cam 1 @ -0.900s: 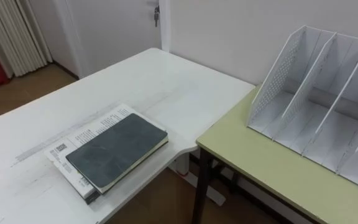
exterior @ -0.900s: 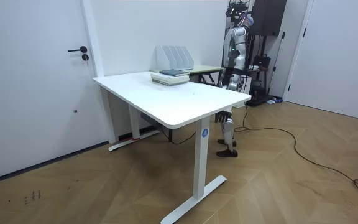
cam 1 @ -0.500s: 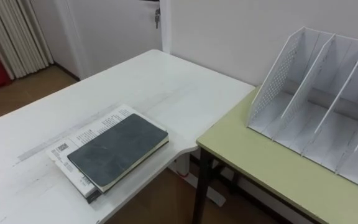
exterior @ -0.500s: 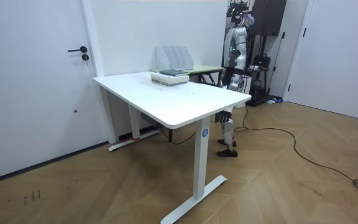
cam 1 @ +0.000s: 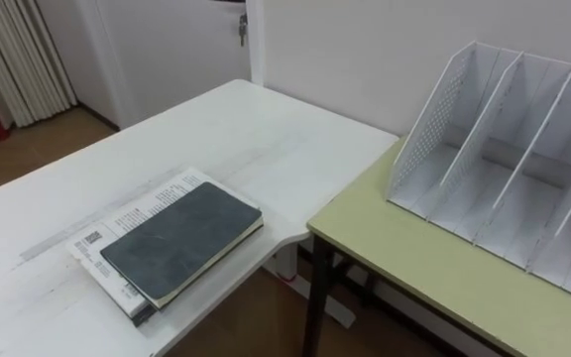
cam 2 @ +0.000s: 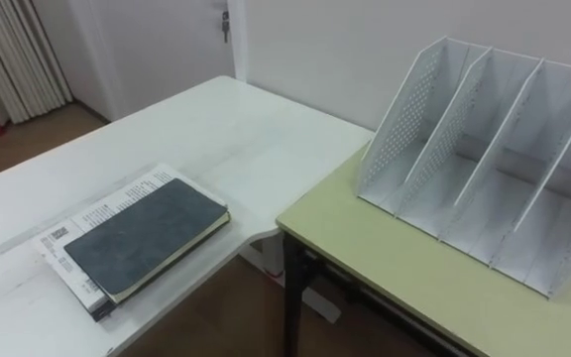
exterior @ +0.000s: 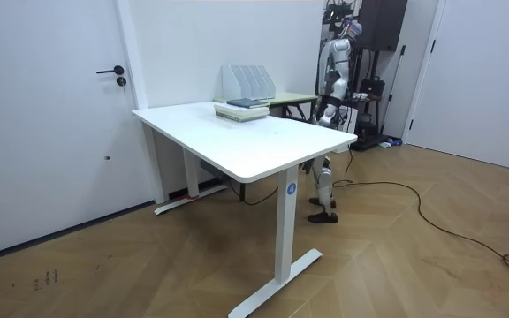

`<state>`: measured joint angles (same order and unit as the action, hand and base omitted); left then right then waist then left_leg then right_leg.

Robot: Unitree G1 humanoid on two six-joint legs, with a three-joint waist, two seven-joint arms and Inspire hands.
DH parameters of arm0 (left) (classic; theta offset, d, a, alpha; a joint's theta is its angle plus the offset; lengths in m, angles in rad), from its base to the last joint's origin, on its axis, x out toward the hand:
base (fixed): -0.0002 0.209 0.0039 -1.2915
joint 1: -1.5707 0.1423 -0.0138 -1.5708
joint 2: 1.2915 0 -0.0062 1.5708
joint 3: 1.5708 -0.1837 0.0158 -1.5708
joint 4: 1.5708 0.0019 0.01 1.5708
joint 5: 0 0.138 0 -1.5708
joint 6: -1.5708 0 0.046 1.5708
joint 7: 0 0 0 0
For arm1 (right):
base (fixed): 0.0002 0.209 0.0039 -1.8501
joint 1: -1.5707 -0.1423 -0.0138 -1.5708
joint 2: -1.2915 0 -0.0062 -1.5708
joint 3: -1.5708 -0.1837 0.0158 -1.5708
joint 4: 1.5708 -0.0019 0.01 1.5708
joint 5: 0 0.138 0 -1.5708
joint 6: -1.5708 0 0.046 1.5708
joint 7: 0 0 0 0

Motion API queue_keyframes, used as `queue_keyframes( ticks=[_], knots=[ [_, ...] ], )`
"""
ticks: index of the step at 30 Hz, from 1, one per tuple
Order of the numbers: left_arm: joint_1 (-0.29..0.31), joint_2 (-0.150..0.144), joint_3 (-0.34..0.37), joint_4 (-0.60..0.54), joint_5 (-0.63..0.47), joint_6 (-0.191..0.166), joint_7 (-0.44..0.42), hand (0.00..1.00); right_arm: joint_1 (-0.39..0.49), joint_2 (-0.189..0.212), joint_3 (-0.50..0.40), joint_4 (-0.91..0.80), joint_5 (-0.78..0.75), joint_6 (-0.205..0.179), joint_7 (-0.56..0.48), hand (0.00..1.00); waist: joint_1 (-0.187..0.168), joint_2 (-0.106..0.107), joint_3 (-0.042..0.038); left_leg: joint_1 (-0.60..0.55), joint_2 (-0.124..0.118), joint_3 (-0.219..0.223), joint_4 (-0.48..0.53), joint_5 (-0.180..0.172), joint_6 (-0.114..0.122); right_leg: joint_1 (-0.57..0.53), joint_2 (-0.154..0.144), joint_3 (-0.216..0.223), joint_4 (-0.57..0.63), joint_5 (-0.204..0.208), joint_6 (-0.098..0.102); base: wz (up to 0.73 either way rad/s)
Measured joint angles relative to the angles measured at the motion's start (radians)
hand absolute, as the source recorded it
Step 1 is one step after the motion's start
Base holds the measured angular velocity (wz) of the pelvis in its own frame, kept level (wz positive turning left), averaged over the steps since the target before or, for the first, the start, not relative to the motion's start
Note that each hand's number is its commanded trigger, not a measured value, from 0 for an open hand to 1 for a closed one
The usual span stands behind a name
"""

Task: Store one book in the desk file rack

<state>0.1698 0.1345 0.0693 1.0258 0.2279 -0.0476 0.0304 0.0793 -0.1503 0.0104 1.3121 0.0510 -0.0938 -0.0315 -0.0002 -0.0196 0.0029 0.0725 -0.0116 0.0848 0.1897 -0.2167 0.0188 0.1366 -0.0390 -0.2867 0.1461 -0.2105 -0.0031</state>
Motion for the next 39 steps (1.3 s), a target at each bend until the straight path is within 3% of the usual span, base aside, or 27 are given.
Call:
queue_keyframes(
  ticks=[6,13,19,23,25,27,34,39],
  knots=[
    [-0.029,0.0,-0.114,-0.117,0.191,-0.045,0.003,0.0,-0.011,-0.002,0.035,-0.006,-0.023,-0.041,0.022,0.0,-0.026,0.002,0.0005,0.002,-0.001,-0.002,-0.003,0.0,0.0,0.002,0.002,0.014,0.004,0.001,0.001,0.0],
    [-0.047,0.003,-0.234,-0.337,0.465,-0.051,0.007,0.0,-0.041,-0.005,0.028,0.003,-0.083,-0.047,0.037,0.0,-0.082,0.006,0.0048,0.008,0.0,0.011,-0.009,0.0,0.0,0.001,0.003,0.043,0.003,0.001,0.001,-0.01],
    [-0.053,0.019,-0.342,-0.519,0.591,-0.068,0.007,0.0,-0.047,-0.005,0.036,-0.007,-0.102,-0.049,0.04,0.0,-0.094,0.003,0.0067,0.01,0.0,0.018,-0.01,0.0,0.0,0.001,0.004,0.053,0.004,0.001,0.001,-0.04],
    [-0.054,0.025,-0.372,-0.606,0.64,-0.075,0.009,0.0,-0.041,-0.004,0.037,-0.036,-0.118,-0.05,0.037,0.0,-0.101,0.002,0.0068,0.006,0.001,0.014,-0.01,0.001,0.001,-0.003,0.004,0.053,0.004,0.001,0.001,0.0],
    [-0.061,0.053,-0.428,-0.68,0.652,-0.077,0.034,0.0,-0.047,-0.007,0.054,-0.032,-0.114,-0.051,0.033,0.0,-0.105,0.005,0.0052,0.003,0.0,0.01,-0.01,0.001,0.001,-0.004,0.004,0.05,0.004,0.001,0.001,0.05],
    [-0.067,0.061,-0.45,-0.723,0.68,-0.088,0.064,0.0,-0.049,-0.01,0.067,-0.026,-0.097,-0.051,0.032,0.0,-0.106,0.008,0.0033,0.004,0.0,0.01,-0.01,0.001,0.001,-0.002,0.004,0.047,0.003,0.002,0.001,0.05],
    [-0.067,0.098,-0.44,-0.937,0.807,-0.098,0.165,0.0,-0.047,-0.013,0.068,-0.029,-0.102,-0.05,0.03,0.0,-0.105,0.015,-0.0005,0.006,0.0,0.01,-0.011,0.001,0.001,-0.004,0.005,0.05,0.002,0.002,0.001,-0.01],
    [-0.067,0.115,-0.424,-0.984,0.847,-0.113,0.257,0.0,-0.04,-0.016,0.068,-0.028,-0.099,-0.05,0.033,0.0,-0.105,0.016,-0.0009,0.011,-0.001,0.006,-0.012,0.001,0.001,0.003,0.006,0.053,-0.009,0.004,0.001,-0.02]
  ],
)
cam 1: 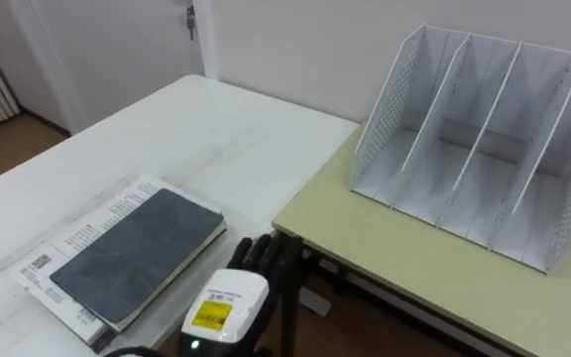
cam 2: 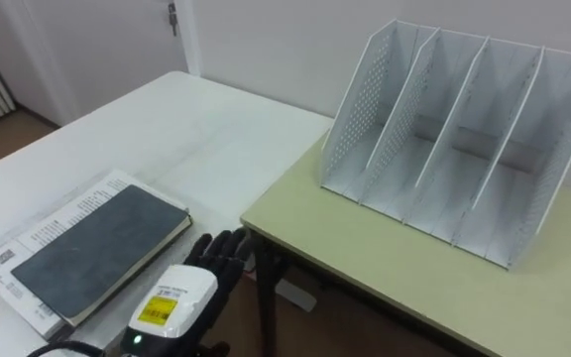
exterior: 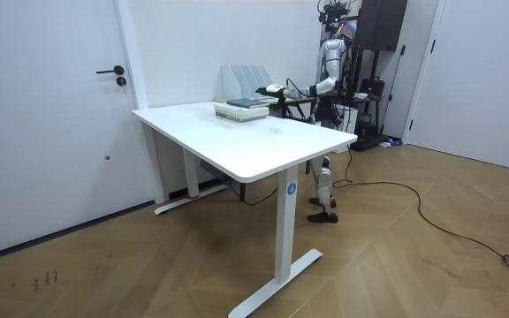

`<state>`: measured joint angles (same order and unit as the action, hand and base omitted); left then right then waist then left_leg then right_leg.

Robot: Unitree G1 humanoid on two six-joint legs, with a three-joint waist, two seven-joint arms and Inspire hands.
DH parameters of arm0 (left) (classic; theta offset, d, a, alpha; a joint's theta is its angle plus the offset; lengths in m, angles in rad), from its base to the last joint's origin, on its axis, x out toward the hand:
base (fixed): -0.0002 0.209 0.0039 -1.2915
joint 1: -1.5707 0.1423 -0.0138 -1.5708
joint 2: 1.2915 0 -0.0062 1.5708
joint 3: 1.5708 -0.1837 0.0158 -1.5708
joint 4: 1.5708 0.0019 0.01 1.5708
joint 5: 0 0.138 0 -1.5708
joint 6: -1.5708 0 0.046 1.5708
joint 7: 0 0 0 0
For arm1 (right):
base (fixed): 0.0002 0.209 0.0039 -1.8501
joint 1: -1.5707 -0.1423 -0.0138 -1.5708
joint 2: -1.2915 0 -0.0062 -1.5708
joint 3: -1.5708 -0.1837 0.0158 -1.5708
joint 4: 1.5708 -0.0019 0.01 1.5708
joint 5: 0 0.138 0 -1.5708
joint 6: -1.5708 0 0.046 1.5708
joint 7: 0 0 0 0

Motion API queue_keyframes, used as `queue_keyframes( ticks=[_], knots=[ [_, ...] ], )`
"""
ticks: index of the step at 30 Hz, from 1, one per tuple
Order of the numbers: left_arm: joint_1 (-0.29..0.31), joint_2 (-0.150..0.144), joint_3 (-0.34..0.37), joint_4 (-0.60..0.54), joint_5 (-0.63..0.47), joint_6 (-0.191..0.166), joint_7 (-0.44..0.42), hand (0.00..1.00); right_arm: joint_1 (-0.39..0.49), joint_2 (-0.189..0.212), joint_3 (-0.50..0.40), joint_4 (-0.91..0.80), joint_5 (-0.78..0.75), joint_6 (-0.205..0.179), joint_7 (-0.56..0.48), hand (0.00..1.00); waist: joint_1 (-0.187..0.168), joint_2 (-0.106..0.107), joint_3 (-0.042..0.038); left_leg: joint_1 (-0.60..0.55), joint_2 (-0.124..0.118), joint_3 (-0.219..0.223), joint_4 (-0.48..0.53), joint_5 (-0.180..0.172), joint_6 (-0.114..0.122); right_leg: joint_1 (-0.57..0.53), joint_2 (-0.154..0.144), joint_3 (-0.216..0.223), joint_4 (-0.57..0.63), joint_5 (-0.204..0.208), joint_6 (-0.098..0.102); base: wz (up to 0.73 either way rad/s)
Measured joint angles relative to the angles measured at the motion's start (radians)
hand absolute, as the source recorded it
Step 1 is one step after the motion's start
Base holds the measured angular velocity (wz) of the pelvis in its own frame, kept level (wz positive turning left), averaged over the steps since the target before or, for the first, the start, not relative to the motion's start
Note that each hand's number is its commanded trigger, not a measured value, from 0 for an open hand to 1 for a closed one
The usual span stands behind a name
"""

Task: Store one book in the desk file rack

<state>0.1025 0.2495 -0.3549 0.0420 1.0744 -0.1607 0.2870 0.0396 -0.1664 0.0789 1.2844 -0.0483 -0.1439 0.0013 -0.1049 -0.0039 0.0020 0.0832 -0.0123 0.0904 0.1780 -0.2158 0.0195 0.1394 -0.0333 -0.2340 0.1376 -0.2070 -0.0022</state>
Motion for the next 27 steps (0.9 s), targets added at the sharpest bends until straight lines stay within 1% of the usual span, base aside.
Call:
queue_keyframes(
  ticks=[3,5,7,10,13,17,19,20,21,22,24,27],
  knots=[
    [0.001,0.004,0.0,0.002,0.01,-0.001,0.045,0.0,0.004,0.0,0.0,0.003,0.003,0.0,-0.001,0.0,0.002,-0.001,0.0006,0.001,0.0,-0.005,0.0,0.0,0.0,0.003,0.001,-0.002,-0.004,0.002,0.0,0.0],
    [0.007,0.006,0.008,0.002,0.017,-0.01,0.078,0.0,0.014,0.0,-0.005,-0.003,0.003,0.0,-0.004,0.0,0.004,-0.001,0.0005,0.003,0.0,-0.007,0.0,0.0,0.0,0.004,0.001,-0.003,-0.004,0.002,0.0,0.0],
    [0.01,0.009,0.037,0.003,0.02,-0.018,0.126,0.0,0.016,0.0,-0.005,-0.003,0.005,0.003,-0.007,0.0,0.004,-0.001,0.0006,0.003,0.0,-0.012,0.0,0.0,0.0,0.005,0.002,-0.002,-0.004,0.002,0.0,0.0],
    [0.009,0.009,0.08,0.003,0.02,-0.019,0.184,0.0,0.016,0.0,-0.008,0.008,0.008,0.003,-0.01,0.0,0.004,0.0,-0.0001,0.002,0.0,-0.012,0.0,0.0,0.0,0.004,0.002,-0.003,-0.004,0.002,0.0,0.0],
    [0.01,0.009,0.119,0.003,0.02,-0.018,0.22,0.0,0.021,0.0,-0.015,0.014,0.013,0.007,-0.013,0.0,0.005,0.002,-0.0012,0.002,0.0,-0.012,0.001,0.0,0.0,0.004,0.001,-0.002,-0.004,0.002,0.0,0.0],
    [0.009,0.007,0.147,0.006,0.018,-0.014,0.249,0.0,0.021,0.0,-0.015,0.014,0.025,0.014,-0.022,0.0,0.006,0.009,-0.0041,0.001,0.0,-0.011,0.001,0.0,0.0,0.004,0.001,-0.001,-0.004,0.002,0.0,0.0],
    [0.009,0.005,0.158,0.013,0.017,-0.014,0.255,0.0,0.021,-0.001,-0.015,0.019,0.025,0.014,-0.034,0.0,0.006,0.016,-0.0083,0.003,0.0,-0.01,0.001,0.0,0.0,0.005,0.001,0.0,-0.004,0.002,0.0,0.0],
    [0.009,0.005,0.159,0.018,0.017,-0.014,0.257,0.0,0.021,-0.001,-0.015,0.021,0.025,0.014,-0.035,0.0,0.007,0.018,-0.0083,0.005,0.0,-0.009,0.0,0.0,0.0,0.007,0.001,0.0,-0.004,0.002,0.0,0.0],
    [0.009,0.005,0.159,0.032,0.017,-0.013,0.26,0.0,0.021,-0.003,-0.015,0.023,0.025,0.014,-0.035,0.0,0.009,0.022,-0.0057,0.012,0.0,-0.009,-0.002,0.0,0.0,0.013,0.002,0.001,-0.004,0.002,0.0,0.0],
    [0.009,0.005,0.159,0.049,0.017,-0.013,0.26,0.0,0.022,-0.004,-0.015,0.025,0.025,0.014,-0.036,0.0,0.009,0.025,-0.0052,0.017,0.0,-0.008,-0.004,0.0,0.0,0.019,0.002,0.002,-0.004,0.002,0.0,0.0],
    [0.009,0.005,0.159,0.061,0.017,-0.008,0.26,0.0,0.021,-0.008,-0.015,0.026,0.025,0.015,-0.036,0.0,0.01,0.028,-0.0064,0.018,0.001,-0.008,-0.004,0.0,0.0,0.02,0.003,0.009,-0.004,0.002,0.0,-0.03],
    [0.009,0.005,0.169,0.062,0.016,-0.006,0.26,0.0,0.03,-0.009,-0.015,0.026,0.02,0.015,-0.043,0.0,0.013,0.03,-0.0056,0.018,0.0,-0.008,-0.004,0.0,0.0,0.019,0.003,0.011,-0.004,0.002,0.0,0.0]
  ],
)
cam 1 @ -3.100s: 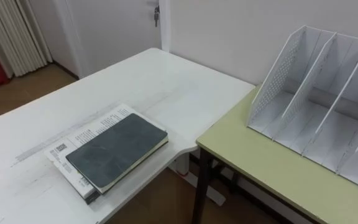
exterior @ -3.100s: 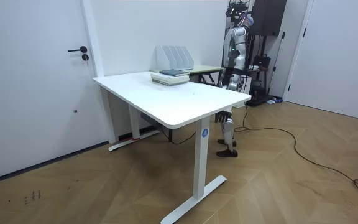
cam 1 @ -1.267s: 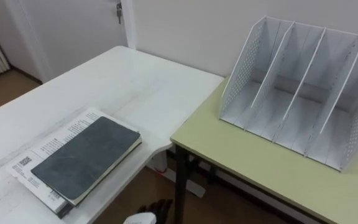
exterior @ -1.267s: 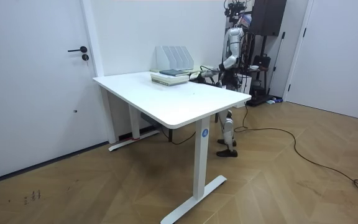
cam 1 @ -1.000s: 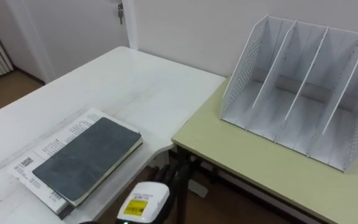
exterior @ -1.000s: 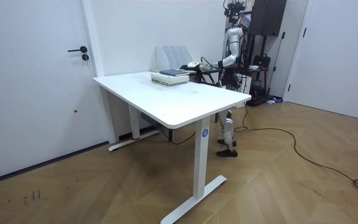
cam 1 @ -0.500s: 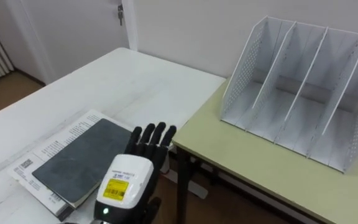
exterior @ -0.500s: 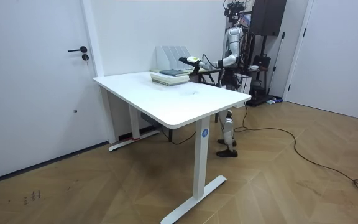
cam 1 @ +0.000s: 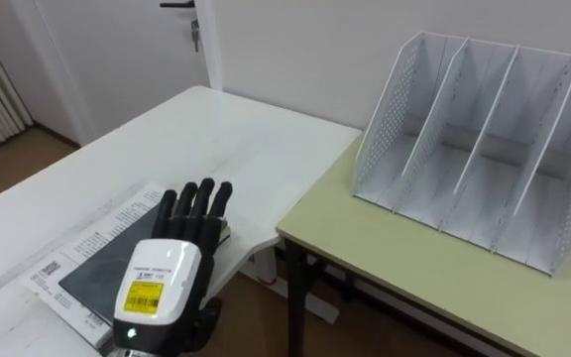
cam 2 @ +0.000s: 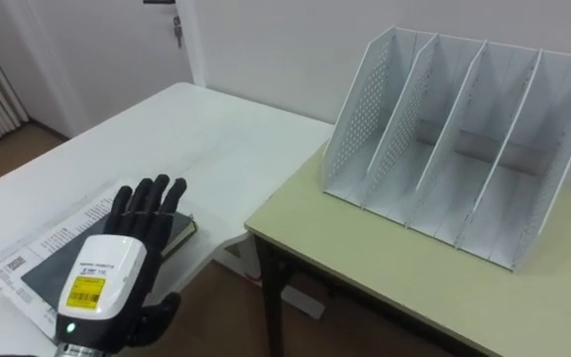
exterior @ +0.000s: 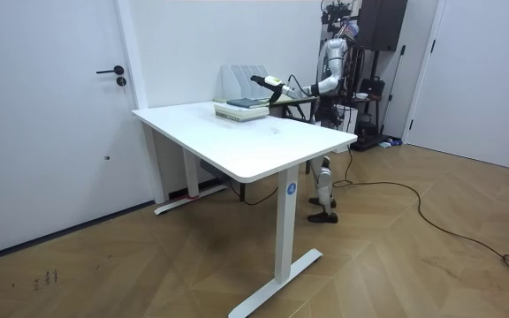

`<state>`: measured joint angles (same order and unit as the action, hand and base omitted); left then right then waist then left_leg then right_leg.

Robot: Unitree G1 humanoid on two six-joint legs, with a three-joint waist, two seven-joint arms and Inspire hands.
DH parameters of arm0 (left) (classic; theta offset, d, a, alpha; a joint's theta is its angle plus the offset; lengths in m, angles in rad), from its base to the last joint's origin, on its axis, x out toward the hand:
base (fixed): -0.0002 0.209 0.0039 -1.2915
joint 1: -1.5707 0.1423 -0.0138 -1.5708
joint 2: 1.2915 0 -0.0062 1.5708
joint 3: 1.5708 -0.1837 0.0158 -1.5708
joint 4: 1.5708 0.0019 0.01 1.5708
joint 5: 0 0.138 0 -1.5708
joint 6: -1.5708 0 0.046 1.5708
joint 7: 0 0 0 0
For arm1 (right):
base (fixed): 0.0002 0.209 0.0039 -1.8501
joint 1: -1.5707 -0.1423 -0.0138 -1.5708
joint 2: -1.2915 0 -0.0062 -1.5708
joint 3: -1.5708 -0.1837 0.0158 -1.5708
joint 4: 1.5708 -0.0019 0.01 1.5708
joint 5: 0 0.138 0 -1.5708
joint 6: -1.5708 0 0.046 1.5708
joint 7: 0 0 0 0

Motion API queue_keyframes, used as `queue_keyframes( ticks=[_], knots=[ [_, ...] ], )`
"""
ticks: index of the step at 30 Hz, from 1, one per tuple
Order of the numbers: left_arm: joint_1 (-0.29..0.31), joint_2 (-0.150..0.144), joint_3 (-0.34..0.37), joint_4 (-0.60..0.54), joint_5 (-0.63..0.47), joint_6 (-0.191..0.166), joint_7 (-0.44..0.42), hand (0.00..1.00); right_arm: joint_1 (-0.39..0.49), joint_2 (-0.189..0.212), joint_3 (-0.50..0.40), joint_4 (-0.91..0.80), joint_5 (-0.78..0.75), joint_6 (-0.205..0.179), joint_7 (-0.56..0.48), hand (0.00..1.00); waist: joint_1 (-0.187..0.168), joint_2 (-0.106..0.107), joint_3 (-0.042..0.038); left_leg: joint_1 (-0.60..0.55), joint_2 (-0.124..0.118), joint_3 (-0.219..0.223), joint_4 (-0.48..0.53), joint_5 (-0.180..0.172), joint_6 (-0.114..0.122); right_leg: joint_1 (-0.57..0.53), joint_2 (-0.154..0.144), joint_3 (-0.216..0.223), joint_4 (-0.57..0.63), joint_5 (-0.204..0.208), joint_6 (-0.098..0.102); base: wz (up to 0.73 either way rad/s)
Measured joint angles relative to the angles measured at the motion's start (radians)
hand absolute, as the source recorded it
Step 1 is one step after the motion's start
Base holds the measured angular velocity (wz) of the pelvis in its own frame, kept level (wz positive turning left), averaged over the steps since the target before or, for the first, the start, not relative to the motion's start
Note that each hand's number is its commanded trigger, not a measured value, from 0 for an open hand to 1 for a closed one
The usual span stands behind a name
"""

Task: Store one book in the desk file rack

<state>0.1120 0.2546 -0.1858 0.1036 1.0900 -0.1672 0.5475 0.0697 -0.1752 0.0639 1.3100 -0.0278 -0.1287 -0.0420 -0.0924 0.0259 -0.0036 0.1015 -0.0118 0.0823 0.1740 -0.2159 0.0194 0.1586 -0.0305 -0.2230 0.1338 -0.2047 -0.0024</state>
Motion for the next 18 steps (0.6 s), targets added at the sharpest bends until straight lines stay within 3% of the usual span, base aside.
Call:
queue_keyframes(
  ticks=[12,18],
  knots=[
    [0.0,0.0,0.028,0.0,-0.024,0.01,0.0,0.0,0.008,-0.011,-0.008,-0.001,-0.021,0.002,-0.001,0.0,0.01,0.007,0.0047,0.005,0.0,0.0,0.0,0.0,0.0,0.002,0.0,0.002,0.001,0.0,0.0,0.0],
    [0.0,0.0,0.044,0.007,-0.041,0.016,0.0,0.0,0.005,-0.013,-0.008,0.001,-0.023,0.026,-0.001,0.0,0.011,0.007,0.0061,0.006,0.0,0.0,-0.002,0.0,0.0,0.001,0.001,0.003,0.001,0.0,0.0,0.0]
  ],
)
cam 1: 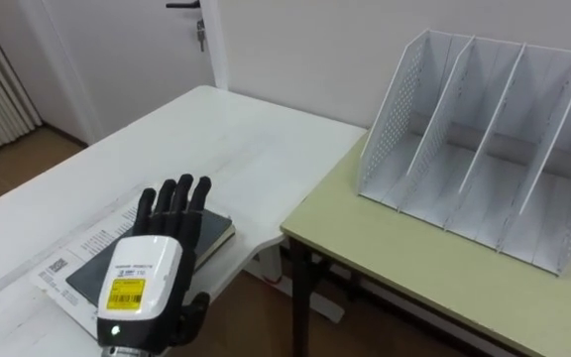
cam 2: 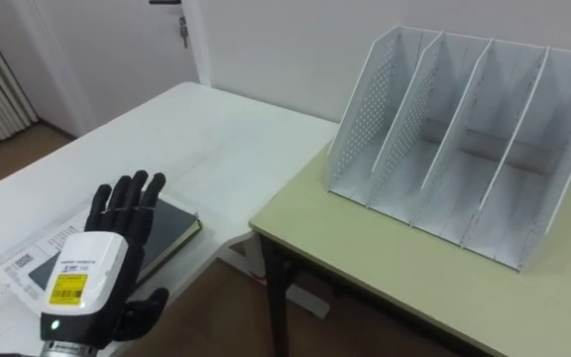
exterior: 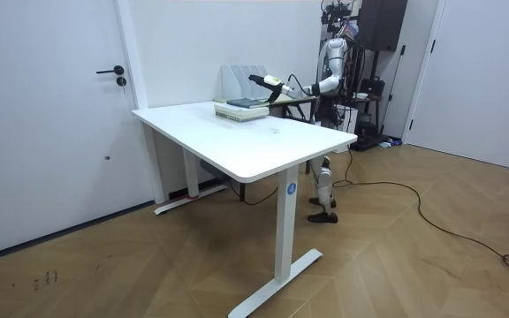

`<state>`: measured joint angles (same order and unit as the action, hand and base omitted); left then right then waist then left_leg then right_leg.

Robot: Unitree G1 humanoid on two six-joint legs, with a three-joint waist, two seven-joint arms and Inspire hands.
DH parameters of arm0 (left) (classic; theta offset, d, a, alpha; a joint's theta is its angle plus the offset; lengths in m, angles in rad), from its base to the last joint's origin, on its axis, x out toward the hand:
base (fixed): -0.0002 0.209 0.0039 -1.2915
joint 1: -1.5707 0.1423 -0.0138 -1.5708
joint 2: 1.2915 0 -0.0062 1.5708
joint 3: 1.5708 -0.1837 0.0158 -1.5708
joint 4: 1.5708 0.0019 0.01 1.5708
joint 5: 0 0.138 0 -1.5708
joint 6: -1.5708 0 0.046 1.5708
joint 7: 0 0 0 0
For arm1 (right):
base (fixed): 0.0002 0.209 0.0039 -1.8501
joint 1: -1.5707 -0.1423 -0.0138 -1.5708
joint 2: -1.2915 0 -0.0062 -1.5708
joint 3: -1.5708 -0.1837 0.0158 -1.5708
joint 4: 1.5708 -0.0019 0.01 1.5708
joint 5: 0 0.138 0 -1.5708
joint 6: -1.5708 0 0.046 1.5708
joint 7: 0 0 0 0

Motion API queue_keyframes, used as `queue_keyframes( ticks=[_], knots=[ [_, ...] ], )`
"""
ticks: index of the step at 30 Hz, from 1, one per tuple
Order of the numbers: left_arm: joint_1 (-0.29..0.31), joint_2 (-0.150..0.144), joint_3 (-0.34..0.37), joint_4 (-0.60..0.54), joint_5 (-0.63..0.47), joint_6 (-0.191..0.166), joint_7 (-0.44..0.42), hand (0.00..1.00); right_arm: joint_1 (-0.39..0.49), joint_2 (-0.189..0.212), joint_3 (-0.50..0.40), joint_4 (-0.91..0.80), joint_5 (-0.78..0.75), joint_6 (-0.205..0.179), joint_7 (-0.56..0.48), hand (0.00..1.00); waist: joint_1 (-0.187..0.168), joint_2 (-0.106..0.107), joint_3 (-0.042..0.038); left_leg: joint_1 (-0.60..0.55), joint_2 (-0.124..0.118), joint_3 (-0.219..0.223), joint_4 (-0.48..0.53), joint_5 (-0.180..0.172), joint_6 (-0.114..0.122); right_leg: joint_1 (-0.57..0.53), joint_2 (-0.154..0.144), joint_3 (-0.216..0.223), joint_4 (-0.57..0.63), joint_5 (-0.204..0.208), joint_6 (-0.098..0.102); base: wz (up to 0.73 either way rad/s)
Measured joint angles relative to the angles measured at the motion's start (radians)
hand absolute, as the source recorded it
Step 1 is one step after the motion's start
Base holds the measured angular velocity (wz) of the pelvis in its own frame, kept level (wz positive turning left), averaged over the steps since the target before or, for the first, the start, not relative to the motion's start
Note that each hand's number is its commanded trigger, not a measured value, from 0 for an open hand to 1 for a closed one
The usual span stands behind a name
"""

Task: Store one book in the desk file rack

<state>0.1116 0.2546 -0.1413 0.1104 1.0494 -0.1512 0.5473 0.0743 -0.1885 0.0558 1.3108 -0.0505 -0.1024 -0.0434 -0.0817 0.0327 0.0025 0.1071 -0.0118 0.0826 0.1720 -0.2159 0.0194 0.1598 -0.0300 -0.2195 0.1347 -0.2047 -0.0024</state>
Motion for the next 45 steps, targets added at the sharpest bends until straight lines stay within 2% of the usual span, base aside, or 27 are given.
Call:
queue_keyframes(
  ticks=[4,17,21,24,33,34,35,36,38,41,43,45],
  knots=[
    [0.0,0.0,0.024,0.007,0.0,0.021,0.0,0.0,0.002,-0.001,-0.001,0.0,-0.003,0.018,0.0,0.0,0.0,-0.002,0.0012,0.0,0.0,0.0,-0.002,0.0,0.0,0.0,0.0,0.0,0.0,0.0,0.0,0.0],
    [0.0,0.0,0.025,0.051,-0.037,0.046,-0.014,0.0,-0.008,-0.003,-0.001,0.007,-0.08,0.054,0.001,0.0,0.002,-0.002,0.0016,0.0,0.0,0.0,-0.002,0.0,0.0,0.0,0.0,-0.002,0.0,0.0,0.0,0.0],
    [0.0,-0.007,0.025,0.081,-0.039,0.068,-0.041,0.0,-0.008,-0.004,-0.002,0.007,-0.11,0.064,0.002,0.0,0.0,0.002,-0.0008,0.0,0.0,0.006,-0.002,0.0,0.0,-0.001,0.0,-0.001,0.0,0.0,0.0,0.0],
    [-0.002,-0.01,0.025,0.107,-0.061,0.091,-0.06,0.0,-0.009,-0.003,-0.012,0.005,-0.136,0.084,0.006,0.0,-0.009,0.005,-0.0026,-0.003,0.0,0.008,-0.002,0.0,0.0,-0.002,-0.001,-0.003,0.0,0.0,0.0,0.01],
    [-0.005,-0.01,0.026,0.115,-0.196,0.146,-0.139,0.0,-0.005,-0.004,-0.012,0.005,-0.199,0.14,0.026,0.0,-0.023,0.005,-0.0026,-0.008,0.0,0.006,0.001,0.0,0.0,-0.005,-0.001,-0.003,0.003,0.0,0.0,0.0],
    [-0.005,-0.01,0.027,0.116,-0.197,0.152,-0.148,0.3,-0.003,-0.004,-0.012,0.004,-0.206,0.149,0.026,0.0,-0.022,0.005,-0.0027,-0.008,0.0,0.006,0.001,0.001,0.001,-0.005,-0.001,-0.003,0.004,0.0,0.0,0.0],
    [-0.005,-0.01,0.027,0.118,-0.201,0.154,-0.151,0.53,-0.003,-0.004,-0.012,0.004,-0.213,0.152,0.027,0.0,-0.022,0.005,-0.0028,-0.008,0.0,0.006,0.001,0.001,0.001,-0.005,-0.001,-0.002,0.005,0.0,0.0,0.0],
    [-0.005,-0.01,0.027,0.119,-0.217,0.16,-0.166,0.61,-0.003,-0.004,-0.012,0.002,-0.228,0.163,0.031,0.0,-0.022,0.005,-0.0028,-0.008,0.0,0.006,0.002,0.001,0.001,-0.005,-0.002,-0.002,0.007,0.0,0.0,0.0],
    [-0.006,-0.01,0.026,0.126,-0.239,0.17,-0.181,1.0,-0.003,-0.004,-0.01,-0.001,-0.239,0.171,0.036,0.0,-0.023,0.005,-0.0027,-0.007,0.0,0.007,0.005,0.001,0.002,-0.005,-0.003,-0.003,0.011,0.0,0.0,0.0],
    [-0.014,-0.01,0.019,0.14,-0.263,0.189,-0.205,1.0,-0.003,-0.004,-0.009,-0.01,-0.238,0.187,0.036,0.0,-0.024,0.004,-0.0024,-0.008,0.0,0.007,0.01,0.002,0.003,-0.004,-0.004,-0.005,0.016,0.0,0.0,0.0],
    [-0.05,-0.008,0.029,0.141,-0.264,0.212,-0.204,1.0,0.007,-0.005,-0.01,-0.03,-0.239,0.194,0.036,0.0,-0.024,0.005,-0.0024,-0.007,0.0,0.011,0.011,0.004,0.006,-0.004,-0.005,-0.005,0.018,0.0,0.0,0.0],
    [-0.077,-0.007,0.046,0.157,-0.262,0.218,-0.206,1.0,0.008,-0.005,-0.01,-0.042,-0.24,0.205,0.039,0.0,-0.023,0.007,-0.0023,-0.006,0.0,0.014,0.01,0.004,0.006,-0.004,-0.005,-0.002,0.018,0.0,0.0,-0.02]
  ],
)
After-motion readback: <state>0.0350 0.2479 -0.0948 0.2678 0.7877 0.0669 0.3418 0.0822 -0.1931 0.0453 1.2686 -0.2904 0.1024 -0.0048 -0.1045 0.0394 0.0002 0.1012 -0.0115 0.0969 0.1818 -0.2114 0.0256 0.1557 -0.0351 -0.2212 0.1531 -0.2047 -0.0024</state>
